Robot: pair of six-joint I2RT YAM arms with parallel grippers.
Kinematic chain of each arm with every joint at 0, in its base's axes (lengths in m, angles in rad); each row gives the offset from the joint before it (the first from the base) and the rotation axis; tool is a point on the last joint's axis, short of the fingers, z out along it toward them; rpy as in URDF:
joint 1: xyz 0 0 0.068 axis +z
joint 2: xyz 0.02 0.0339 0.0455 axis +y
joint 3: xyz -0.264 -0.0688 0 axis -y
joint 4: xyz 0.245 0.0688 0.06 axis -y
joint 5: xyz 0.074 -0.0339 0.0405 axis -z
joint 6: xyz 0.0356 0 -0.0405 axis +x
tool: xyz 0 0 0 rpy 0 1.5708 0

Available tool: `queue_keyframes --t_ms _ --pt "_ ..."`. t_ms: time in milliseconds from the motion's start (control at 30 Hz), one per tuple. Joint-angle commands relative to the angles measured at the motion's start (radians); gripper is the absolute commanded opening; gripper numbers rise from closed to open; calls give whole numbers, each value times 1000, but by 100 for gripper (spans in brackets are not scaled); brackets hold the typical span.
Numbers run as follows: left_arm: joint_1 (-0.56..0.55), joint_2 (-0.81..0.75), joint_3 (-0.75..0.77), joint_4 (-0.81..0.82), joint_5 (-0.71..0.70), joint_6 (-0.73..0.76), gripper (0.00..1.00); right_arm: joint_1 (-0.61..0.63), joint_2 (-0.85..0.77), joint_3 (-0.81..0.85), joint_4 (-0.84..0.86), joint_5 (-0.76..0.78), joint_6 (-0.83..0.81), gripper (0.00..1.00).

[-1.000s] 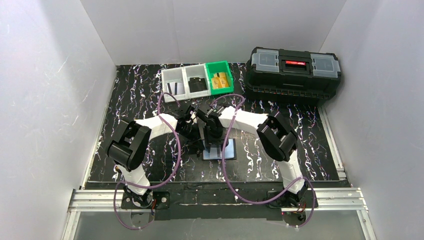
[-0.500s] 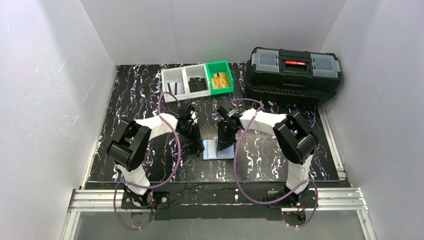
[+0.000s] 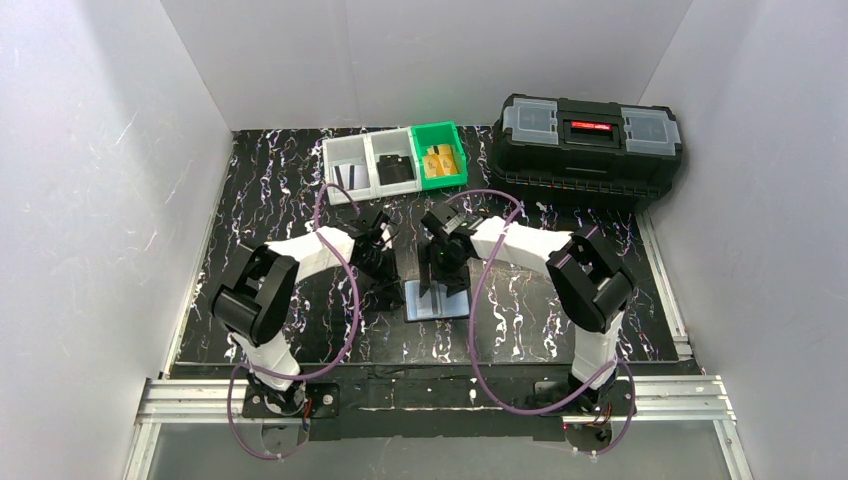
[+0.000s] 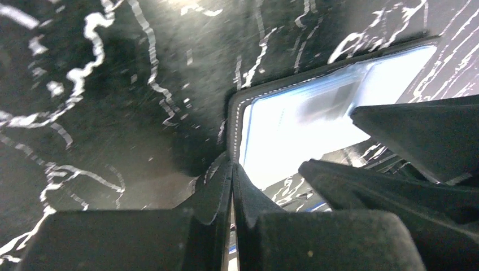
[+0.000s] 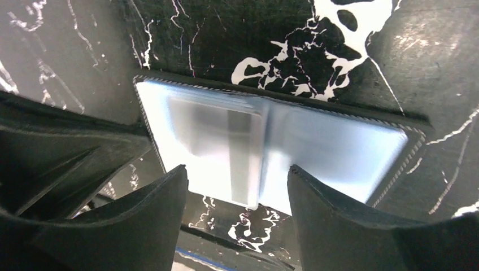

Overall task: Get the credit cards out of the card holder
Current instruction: Remove the credit card from the card holder.

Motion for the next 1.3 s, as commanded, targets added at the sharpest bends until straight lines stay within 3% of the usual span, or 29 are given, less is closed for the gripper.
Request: queue_keyframes --t_ms 0,300,833,1100,1133,1200,1267 --pt "33 -104 -58 -13 -40 -32 0 65 79 134 -207 237 11 73" --pt "91 -217 -159 50 14 -76 0 134 179 283 -322 313 34 79" --pt "93 -210 -186 87 61 -68 0 209 269 398 -430 384 48 81" --pt "94 -200 -183 88 63 -67 0 210 256 348 -351 315 39 70" --pt "94 -196 -177 85 66 -67 0 207 256 332 -336 295 36 64" --pt "94 -191 -159 74 74 -59 0 189 243 267 -297 263 31 40" --pt "93 -182 -128 48 92 -42 0 138 171 155 -201 210 25 35"
